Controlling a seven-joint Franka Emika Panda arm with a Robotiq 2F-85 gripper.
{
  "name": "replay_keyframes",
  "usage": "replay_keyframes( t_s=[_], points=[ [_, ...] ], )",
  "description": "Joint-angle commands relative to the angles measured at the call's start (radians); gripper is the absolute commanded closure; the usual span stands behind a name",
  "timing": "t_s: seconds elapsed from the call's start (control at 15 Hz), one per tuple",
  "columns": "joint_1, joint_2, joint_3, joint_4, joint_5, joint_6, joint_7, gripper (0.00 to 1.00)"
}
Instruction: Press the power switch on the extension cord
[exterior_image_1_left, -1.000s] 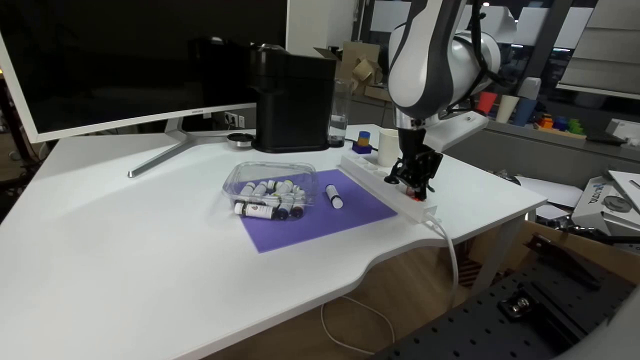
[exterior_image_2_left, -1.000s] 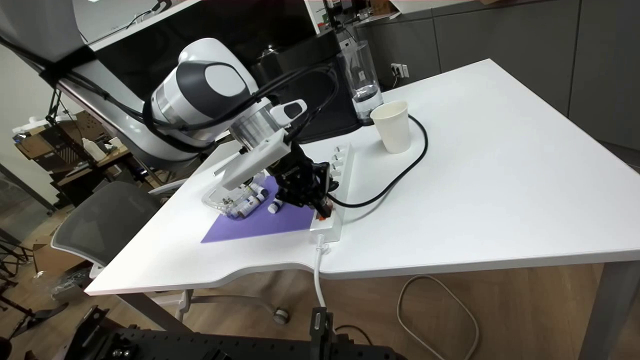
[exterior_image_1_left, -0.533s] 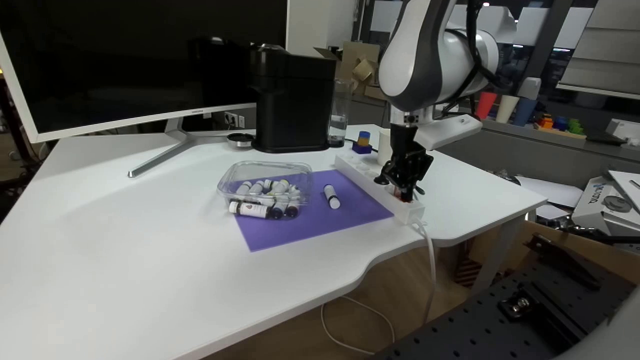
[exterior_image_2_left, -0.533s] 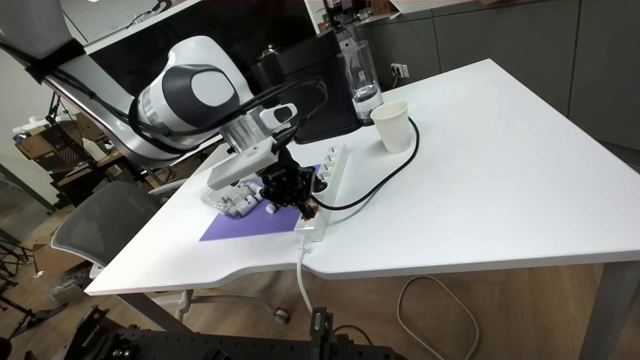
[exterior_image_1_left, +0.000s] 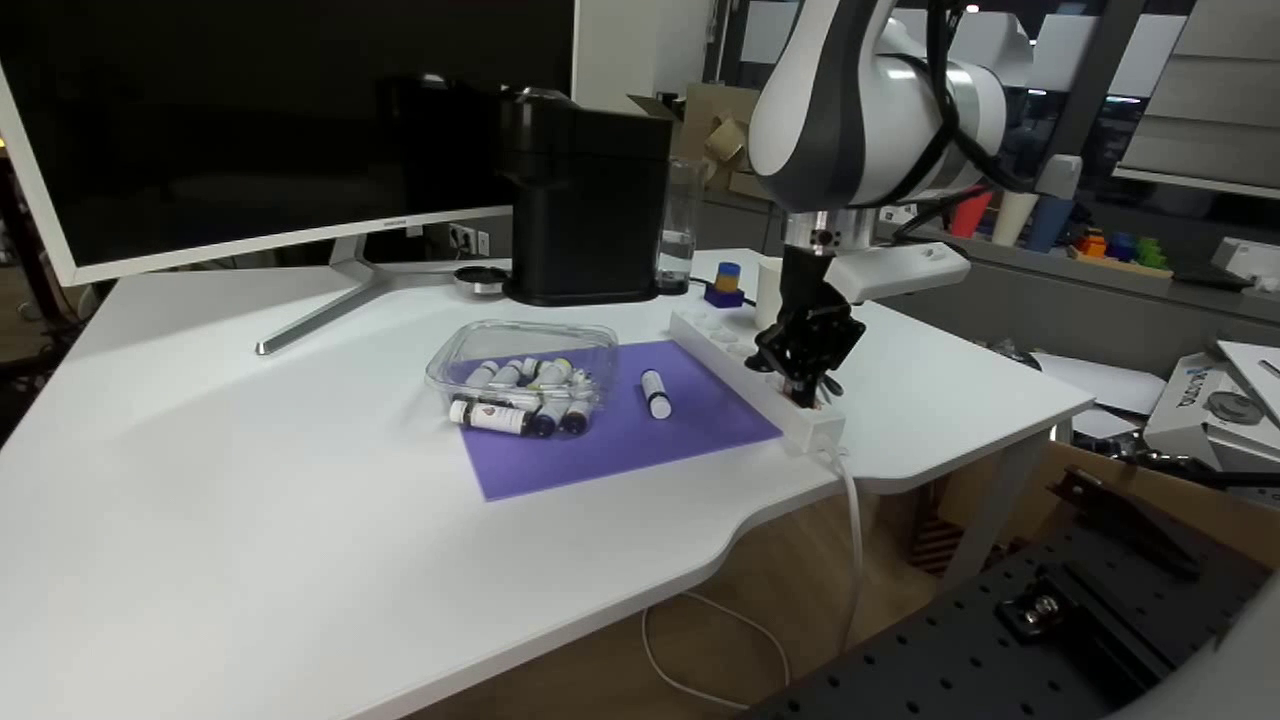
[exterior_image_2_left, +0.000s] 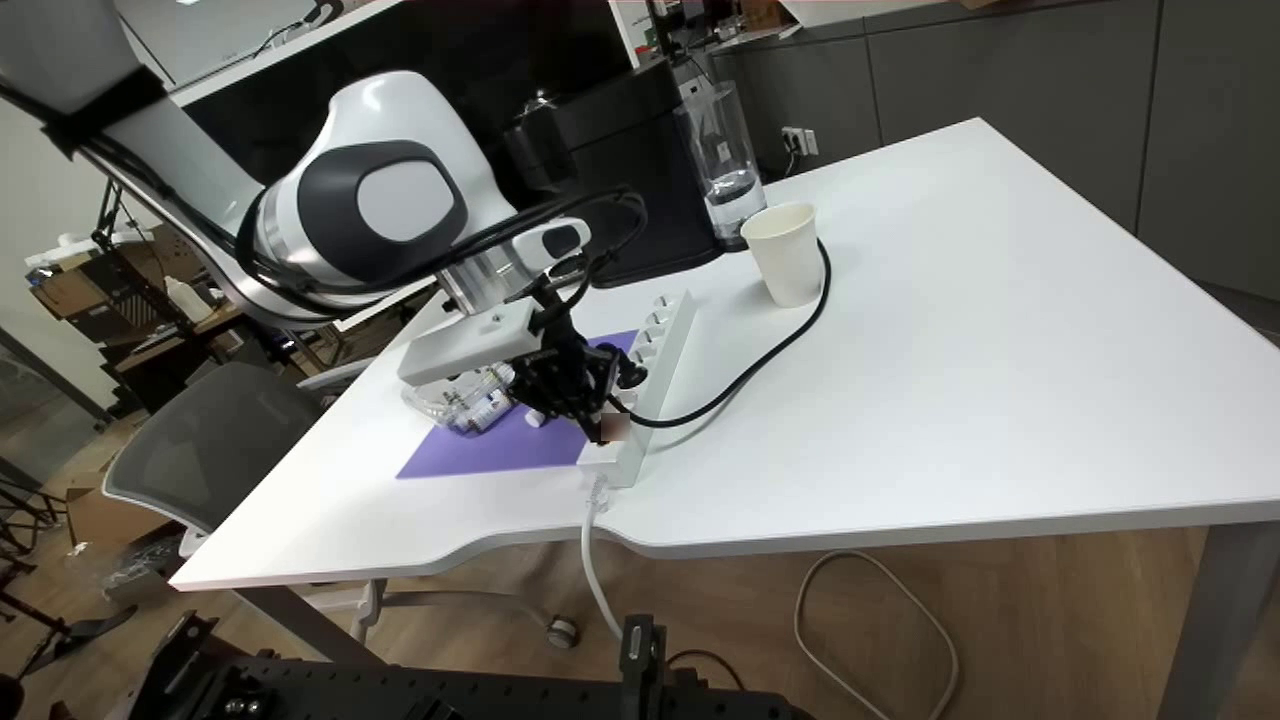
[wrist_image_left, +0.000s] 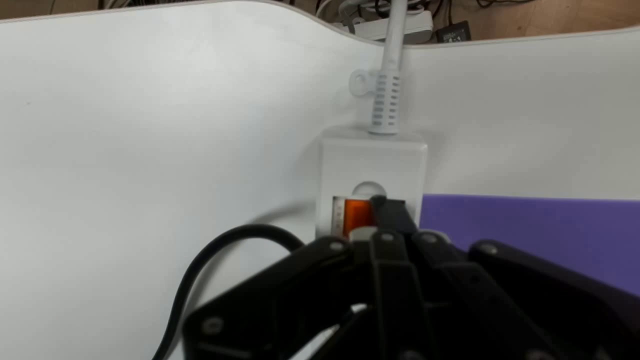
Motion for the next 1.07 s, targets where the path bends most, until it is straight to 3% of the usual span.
replay_keyframes(
  t_s=[0.0, 0.4, 0.47, 0.53, 1.0],
  points=[
    [-0.002, -0.059, 0.015, -0.037, 0.009, 0.004, -0.009, 1.0],
    [0.081, -0.318, -0.057, -0.059, -0.128, -0.151, 0.076, 1.0],
    [0.076, -0.375, -0.043, -0.056, -0.139, -0.198, 0.088, 0.74],
    [0.067, -0.43, -0.024, -0.051, -0.145, -0.249, 0.089, 0.74],
    [0.052, -0.692, 0.086, 0.003, -0.051, -0.639, 0.127, 0.27]
  ],
)
